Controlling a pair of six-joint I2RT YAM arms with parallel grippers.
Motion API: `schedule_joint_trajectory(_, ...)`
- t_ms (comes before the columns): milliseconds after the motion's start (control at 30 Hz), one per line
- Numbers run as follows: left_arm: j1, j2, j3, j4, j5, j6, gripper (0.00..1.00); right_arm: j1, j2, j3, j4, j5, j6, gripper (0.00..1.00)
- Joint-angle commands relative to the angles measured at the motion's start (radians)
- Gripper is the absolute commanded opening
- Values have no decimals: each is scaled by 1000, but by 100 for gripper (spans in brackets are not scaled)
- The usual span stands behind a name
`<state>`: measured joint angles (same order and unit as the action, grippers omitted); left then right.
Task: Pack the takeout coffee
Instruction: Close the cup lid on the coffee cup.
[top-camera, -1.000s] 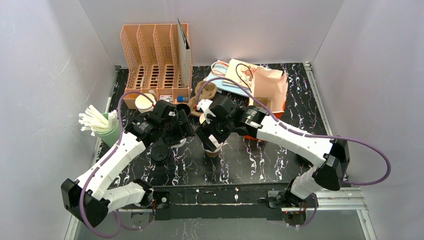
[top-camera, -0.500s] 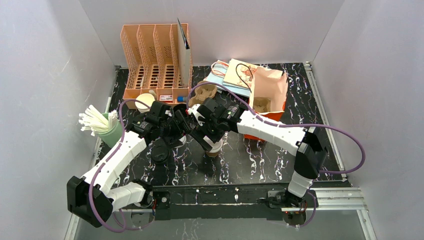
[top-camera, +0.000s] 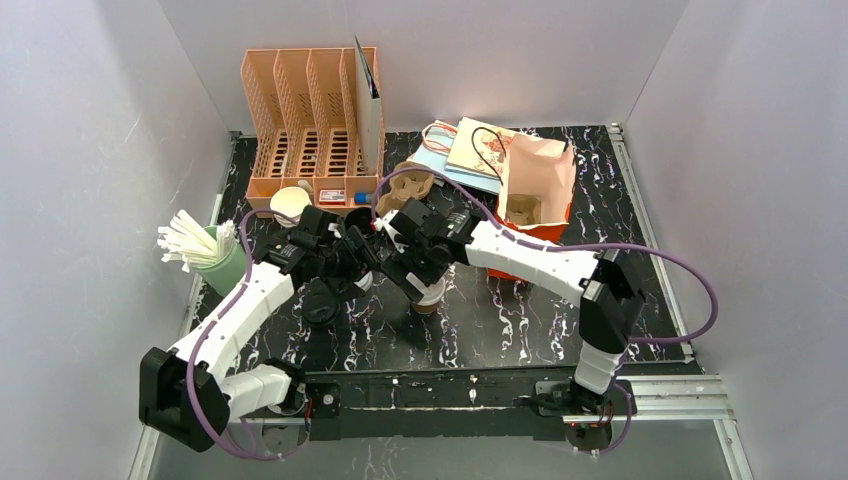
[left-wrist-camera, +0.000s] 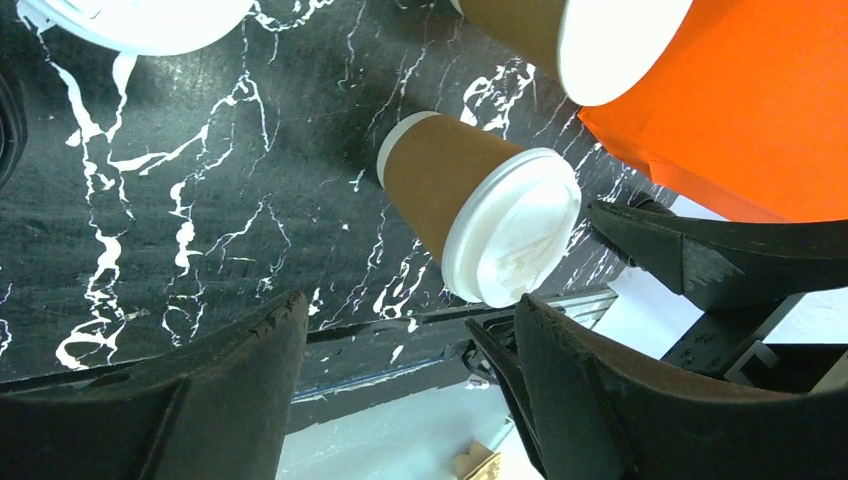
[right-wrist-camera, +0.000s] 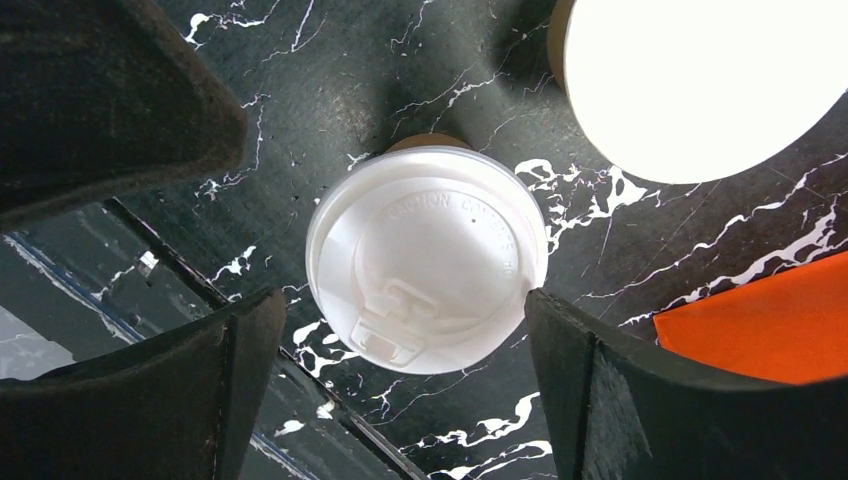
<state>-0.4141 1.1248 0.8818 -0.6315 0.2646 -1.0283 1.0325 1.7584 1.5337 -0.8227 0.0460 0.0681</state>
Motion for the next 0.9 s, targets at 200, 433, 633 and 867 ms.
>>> schedule_joint_trajectory(200, 52, 20, -27, 10, 101, 15, 72, -14, 42, 66, -31, 10, -5, 98)
schedule_joint_trajectory(433, 64, 22, -28, 19, 113, 17, 71, -23, 35, 68, -32, -4, -9, 98)
schedule_joint_trajectory(633, 64, 33, -40, 41, 129, 8, 71, -26, 47, 56, -37, -19, -26, 98)
schedule_joint_trajectory(867, 64, 30, -54, 58, 136, -5, 70, -28, 56, 57, -37, -62, -43, 98)
